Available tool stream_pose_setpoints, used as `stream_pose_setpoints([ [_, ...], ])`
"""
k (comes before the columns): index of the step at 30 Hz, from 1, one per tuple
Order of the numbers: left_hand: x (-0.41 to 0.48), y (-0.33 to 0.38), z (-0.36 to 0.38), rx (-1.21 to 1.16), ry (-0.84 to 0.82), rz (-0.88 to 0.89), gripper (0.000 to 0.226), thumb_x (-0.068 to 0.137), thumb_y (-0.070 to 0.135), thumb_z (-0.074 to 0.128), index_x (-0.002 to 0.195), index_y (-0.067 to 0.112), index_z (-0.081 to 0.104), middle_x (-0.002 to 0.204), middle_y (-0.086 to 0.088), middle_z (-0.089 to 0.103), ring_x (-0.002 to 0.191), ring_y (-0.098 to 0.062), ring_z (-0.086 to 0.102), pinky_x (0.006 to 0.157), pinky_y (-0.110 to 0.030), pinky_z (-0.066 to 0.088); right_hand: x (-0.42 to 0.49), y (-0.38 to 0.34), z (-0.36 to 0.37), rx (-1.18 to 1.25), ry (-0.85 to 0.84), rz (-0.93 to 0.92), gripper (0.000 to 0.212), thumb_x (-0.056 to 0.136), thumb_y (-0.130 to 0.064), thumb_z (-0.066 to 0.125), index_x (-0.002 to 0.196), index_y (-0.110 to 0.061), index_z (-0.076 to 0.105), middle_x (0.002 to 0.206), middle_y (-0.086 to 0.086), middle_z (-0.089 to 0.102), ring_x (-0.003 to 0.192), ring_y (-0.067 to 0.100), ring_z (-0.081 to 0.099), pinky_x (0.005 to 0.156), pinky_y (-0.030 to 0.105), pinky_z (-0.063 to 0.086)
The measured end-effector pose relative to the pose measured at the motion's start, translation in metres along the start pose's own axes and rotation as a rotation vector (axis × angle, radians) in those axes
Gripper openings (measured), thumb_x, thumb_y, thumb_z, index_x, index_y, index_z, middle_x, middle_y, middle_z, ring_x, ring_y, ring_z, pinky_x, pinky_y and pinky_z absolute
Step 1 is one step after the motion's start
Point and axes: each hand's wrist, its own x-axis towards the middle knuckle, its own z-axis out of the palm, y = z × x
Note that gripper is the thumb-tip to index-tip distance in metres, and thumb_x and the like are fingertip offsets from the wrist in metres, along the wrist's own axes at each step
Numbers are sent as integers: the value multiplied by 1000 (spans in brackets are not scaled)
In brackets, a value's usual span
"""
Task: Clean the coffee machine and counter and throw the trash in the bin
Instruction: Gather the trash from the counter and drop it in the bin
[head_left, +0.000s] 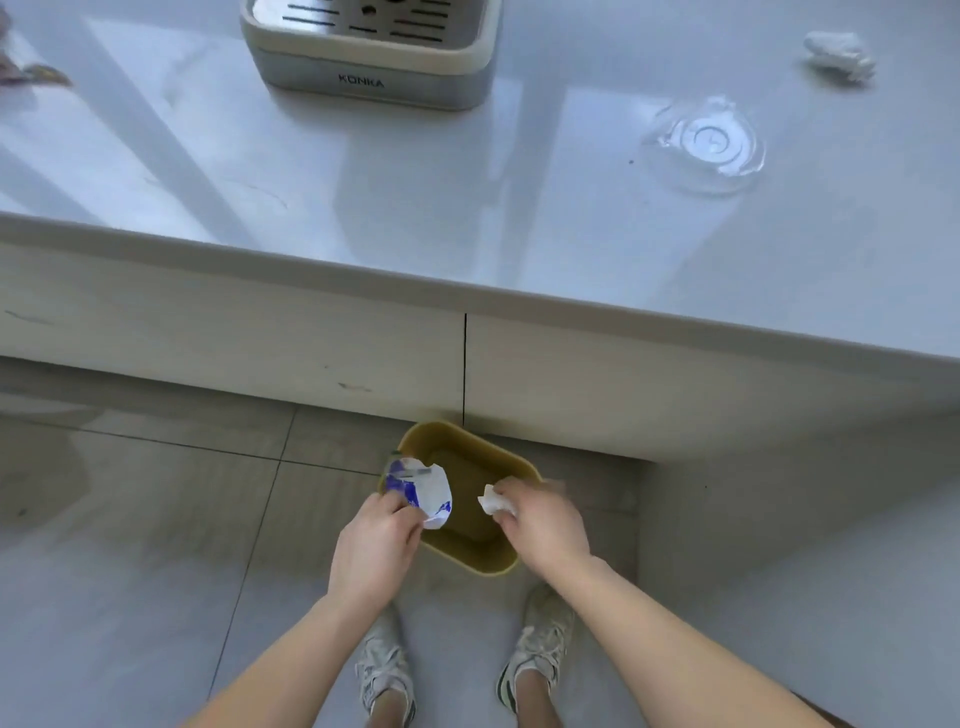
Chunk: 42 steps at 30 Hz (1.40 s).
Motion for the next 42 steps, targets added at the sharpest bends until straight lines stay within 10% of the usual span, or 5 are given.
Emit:
stream_pose_setpoints([
  [15, 43, -17, 97, 45, -193, -118, 32, 96, 22, 58, 128, 26, 56, 127, 3, 58, 107, -15, 58, 87, -27, 55, 42, 35, 86, 52, -58, 136, 36, 96, -33, 59, 131, -37, 54, 142, -9, 52, 109, 21, 64, 82, 29, 58],
  [42, -9, 39, -103, 214, -71, -4, 32, 92, 30, 54, 122, 21, 61, 105, 0, 57, 90, -21, 56, 68, -33, 51, -65, -38, -72, 45, 140, 11, 39, 91, -35, 61, 130, -32, 56, 126, -6, 61, 109, 18, 58, 85, 33, 57],
])
